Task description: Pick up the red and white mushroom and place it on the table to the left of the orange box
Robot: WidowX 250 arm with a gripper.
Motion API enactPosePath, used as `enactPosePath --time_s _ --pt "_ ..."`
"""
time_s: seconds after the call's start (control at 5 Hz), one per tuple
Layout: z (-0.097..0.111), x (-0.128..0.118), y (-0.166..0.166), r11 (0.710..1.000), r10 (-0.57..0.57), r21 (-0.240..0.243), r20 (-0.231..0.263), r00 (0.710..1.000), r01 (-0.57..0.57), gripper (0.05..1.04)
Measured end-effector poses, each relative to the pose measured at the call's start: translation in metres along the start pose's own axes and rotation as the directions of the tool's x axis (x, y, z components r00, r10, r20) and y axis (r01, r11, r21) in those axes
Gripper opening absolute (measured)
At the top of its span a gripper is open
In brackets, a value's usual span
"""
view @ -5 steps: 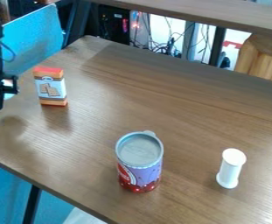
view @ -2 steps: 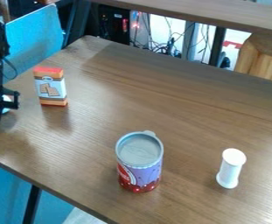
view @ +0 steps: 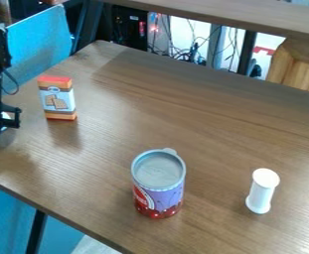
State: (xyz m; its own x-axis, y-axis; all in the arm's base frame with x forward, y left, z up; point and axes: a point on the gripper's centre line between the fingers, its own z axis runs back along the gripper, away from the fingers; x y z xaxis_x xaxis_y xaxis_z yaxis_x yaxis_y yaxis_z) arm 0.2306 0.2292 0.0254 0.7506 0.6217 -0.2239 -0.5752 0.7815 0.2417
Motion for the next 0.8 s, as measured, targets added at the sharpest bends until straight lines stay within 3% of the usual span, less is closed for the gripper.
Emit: enactPosePath --time_s 0.2,0.4,0.6,0.8 --pt "0.001 0.003 -0.001 1.000 0.000 -0.008 0.022 1.000 0.001 0.644" --pt "0.024 -0.002 -0.010 0.993 -0.031 -0.106 0.113 0.993 0.043 0.936" --pt "0.050 -0.009 -0.014 0.972 -0.053 -0.213 0.202 0.978 0.096 1.009" --pt "0.069 -0.016 -0.015 0.958 -0.069 -0.253 0.248 0.966 0.133 1.005"
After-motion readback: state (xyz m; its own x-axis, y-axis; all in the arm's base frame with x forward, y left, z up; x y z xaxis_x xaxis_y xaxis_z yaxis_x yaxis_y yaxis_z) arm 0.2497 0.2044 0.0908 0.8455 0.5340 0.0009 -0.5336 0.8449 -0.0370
